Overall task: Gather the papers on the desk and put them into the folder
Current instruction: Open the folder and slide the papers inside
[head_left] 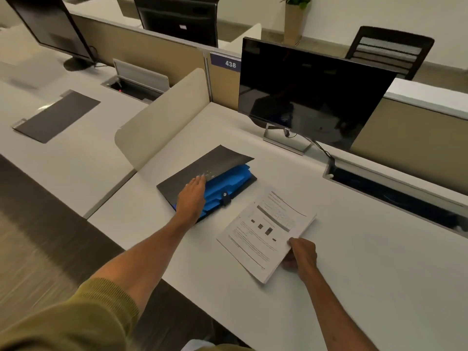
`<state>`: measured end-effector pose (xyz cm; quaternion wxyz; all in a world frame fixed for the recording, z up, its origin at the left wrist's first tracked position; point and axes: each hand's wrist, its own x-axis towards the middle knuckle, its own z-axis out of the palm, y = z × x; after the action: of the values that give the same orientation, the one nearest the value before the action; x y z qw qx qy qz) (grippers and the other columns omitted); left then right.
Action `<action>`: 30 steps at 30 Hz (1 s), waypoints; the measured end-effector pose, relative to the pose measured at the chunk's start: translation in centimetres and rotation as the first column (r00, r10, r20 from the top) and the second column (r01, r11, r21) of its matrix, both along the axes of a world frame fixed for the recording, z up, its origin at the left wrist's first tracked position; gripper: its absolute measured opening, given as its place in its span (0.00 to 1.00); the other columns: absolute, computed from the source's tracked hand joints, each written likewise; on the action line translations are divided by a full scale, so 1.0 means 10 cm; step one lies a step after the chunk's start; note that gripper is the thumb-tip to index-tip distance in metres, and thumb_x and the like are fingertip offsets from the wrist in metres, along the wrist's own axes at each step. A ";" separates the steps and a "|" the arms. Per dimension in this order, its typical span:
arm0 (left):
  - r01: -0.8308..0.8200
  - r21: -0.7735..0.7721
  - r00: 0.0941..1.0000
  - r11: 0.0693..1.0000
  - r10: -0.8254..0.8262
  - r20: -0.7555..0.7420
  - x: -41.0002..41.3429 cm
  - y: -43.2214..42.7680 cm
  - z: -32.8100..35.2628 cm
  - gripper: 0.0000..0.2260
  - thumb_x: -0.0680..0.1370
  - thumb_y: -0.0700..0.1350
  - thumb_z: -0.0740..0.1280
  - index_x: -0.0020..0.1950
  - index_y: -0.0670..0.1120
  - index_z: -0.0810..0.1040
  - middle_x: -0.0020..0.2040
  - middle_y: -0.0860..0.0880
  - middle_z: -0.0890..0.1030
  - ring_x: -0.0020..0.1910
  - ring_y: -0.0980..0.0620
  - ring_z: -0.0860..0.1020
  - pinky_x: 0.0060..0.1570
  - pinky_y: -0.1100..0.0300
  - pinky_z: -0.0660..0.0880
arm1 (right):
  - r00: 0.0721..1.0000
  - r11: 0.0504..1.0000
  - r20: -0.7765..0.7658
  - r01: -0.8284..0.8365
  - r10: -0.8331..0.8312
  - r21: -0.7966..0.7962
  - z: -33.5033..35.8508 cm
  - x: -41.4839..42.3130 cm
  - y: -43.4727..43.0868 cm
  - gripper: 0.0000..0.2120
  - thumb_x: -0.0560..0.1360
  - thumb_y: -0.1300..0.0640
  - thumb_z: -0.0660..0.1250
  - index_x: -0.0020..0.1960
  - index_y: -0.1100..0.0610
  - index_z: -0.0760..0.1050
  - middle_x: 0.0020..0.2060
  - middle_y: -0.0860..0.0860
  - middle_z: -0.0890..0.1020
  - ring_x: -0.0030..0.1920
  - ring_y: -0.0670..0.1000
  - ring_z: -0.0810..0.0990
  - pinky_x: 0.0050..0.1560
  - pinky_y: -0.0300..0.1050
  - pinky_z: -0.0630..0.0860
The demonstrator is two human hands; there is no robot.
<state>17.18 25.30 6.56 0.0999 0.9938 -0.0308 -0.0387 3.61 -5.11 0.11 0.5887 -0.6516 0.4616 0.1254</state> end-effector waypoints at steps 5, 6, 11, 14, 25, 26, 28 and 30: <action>-0.057 -0.067 0.997 0.996 0.060 0.052 0.22 0.20 0.36 0.27 0.82 0.28 0.58 0.80 0.43 0.72 0.72 0.41 0.81 0.68 0.37 0.81 0.67 0.44 0.78 | 0.995 0.998 0.092 -0.043 0.039 0.043 -0.01 0.00 0.05 0.06 0.78 0.65 0.68 0.53 0.64 0.83 0.47 0.64 0.88 0.45 0.66 0.89 0.44 0.67 0.87; -0.067 -0.075 0.996 0.995 0.072 0.058 0.27 0.23 0.42 0.27 0.83 0.29 0.58 0.81 0.44 0.72 0.72 0.41 0.81 0.68 0.37 0.81 0.69 0.44 0.77 | 0.993 0.997 0.108 -0.053 0.047 0.053 -0.01 0.00 0.05 0.08 0.78 0.66 0.68 0.55 0.64 0.83 0.47 0.64 0.88 0.45 0.66 0.89 0.46 0.68 0.86; -0.074 -0.135 0.994 0.988 0.083 0.064 0.34 0.38 0.62 0.25 0.85 0.32 0.58 0.81 0.46 0.74 0.73 0.43 0.82 0.71 0.40 0.81 0.72 0.47 0.77 | 0.984 0.991 0.162 -0.092 0.076 0.093 0.05 0.01 0.01 0.10 0.79 0.68 0.68 0.59 0.64 0.83 0.48 0.64 0.89 0.46 0.66 0.90 0.47 0.67 0.86; -0.045 -0.155 0.998 0.987 0.051 0.036 0.23 0.36 0.60 0.25 0.85 0.32 0.59 0.80 0.46 0.75 0.72 0.44 0.83 0.71 0.41 0.81 0.72 0.49 0.77 | 0.977 0.992 0.194 -0.099 0.083 0.076 0.10 0.02 -0.03 0.11 0.79 0.68 0.68 0.59 0.64 0.83 0.48 0.63 0.89 0.47 0.65 0.89 0.48 0.63 0.87; -0.039 -0.180 0.999 0.983 0.044 0.024 -0.01 0.20 0.54 0.22 0.87 0.35 0.59 0.80 0.45 0.75 0.73 0.44 0.82 0.72 0.40 0.81 0.73 0.46 0.76 | 0.945 0.959 0.266 0.118 -0.188 0.259 0.26 -0.03 -0.34 0.04 0.72 0.67 0.67 0.42 0.64 0.81 0.41 0.60 0.87 0.32 0.56 0.83 0.38 0.45 0.78; -0.041 -0.185 0.999 0.982 0.046 0.022 -0.01 0.20 0.54 0.21 0.87 0.35 0.59 0.80 0.45 0.75 0.73 0.44 0.83 0.71 0.40 0.81 0.73 0.46 0.76 | 0.945 0.952 0.266 0.110 -0.189 0.287 0.28 -0.02 -0.35 0.04 0.72 0.67 0.67 0.42 0.64 0.81 0.39 0.60 0.87 0.32 0.57 0.83 0.39 0.46 0.78; -0.045 -0.204 0.999 0.978 0.050 0.017 -0.01 0.20 0.55 0.20 0.88 0.37 0.59 0.80 0.45 0.75 0.72 0.43 0.83 0.70 0.40 0.81 0.72 0.45 0.77 | 0.950 0.942 0.269 0.066 -0.160 0.329 0.34 0.01 -0.36 0.03 0.70 0.66 0.67 0.41 0.64 0.80 0.39 0.61 0.86 0.32 0.59 0.84 0.39 0.47 0.78; -0.049 -0.220 0.999 0.974 0.053 0.012 -0.02 0.18 0.54 0.19 0.89 0.40 0.59 0.80 0.45 0.75 0.72 0.43 0.83 0.70 0.39 0.82 0.72 0.44 0.77 | 0.955 0.932 0.272 0.010 -0.116 0.361 0.41 0.08 -0.34 0.04 0.68 0.65 0.66 0.42 0.65 0.78 0.41 0.64 0.85 0.35 0.60 0.83 0.40 0.49 0.78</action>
<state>17.01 27.12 12.00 0.2100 0.9774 -0.0102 -0.0236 4.36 -8.47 4.20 0.7617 -0.5301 0.3613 0.0912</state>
